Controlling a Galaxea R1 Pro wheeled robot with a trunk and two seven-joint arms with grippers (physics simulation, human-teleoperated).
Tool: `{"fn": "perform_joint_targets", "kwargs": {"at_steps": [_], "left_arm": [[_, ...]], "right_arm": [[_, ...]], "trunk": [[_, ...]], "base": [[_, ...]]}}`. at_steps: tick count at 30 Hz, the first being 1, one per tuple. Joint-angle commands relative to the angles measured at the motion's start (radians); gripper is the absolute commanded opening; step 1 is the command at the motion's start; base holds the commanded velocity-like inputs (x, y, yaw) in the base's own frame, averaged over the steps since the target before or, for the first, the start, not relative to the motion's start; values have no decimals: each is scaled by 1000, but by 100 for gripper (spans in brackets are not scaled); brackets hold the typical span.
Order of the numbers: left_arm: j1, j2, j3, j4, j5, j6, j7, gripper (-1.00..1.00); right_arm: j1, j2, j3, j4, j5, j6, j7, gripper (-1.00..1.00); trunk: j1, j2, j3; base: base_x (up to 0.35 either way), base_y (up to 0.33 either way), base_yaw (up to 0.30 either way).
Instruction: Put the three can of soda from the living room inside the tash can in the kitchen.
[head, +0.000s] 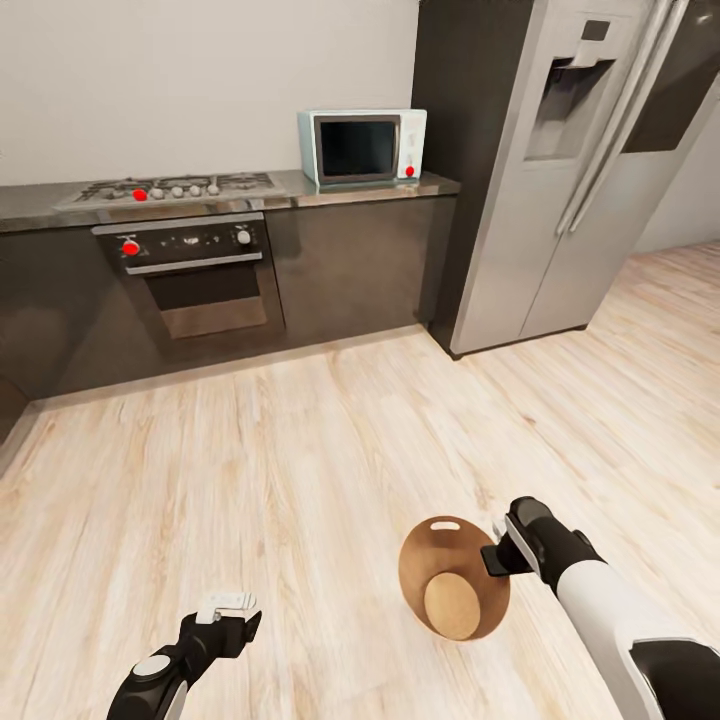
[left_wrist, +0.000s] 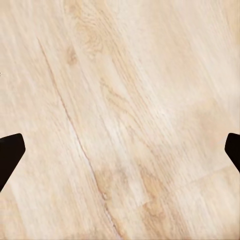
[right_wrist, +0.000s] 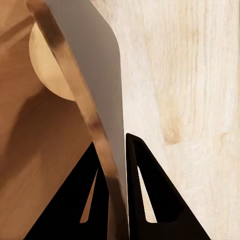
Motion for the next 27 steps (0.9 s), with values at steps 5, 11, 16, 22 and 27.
{"fn": "perform_joint_targets", "kwargs": {"at_steps": [5, 11, 16, 22, 27], "left_arm": [[0, 0, -1, 0, 0, 0, 0, 100], [0, 0, -1, 0, 0, 1, -1, 100], [0, 0, -1, 2, -2, 2, -3, 100], [0, 0, -3, 29, 0, 2, -4, 100], [0, 0, -4, 37, 1, 2, -4, 100]], "right_arm": [[10, -2, -3, 0, -13, 0, 6, -100], [22, 2, -2, 0, -14, -1, 6, -100], [46, 5, -2, -5, -13, -2, 5, -100], [70, 5, -3, -13, -13, -75, 4, -100], [79, 5, -3, -17, -13, -102, 3, -100]], "trunk": [[-19, 35, 16], [-42, 77, 35], [-61, 112, 50], [-84, 154, 69], [-104, 189, 90]], "base": [[0, 0, 0], [0, 0, 0], [0, 0, 0], [0, 0, 0], [0, 0, 0]]}}
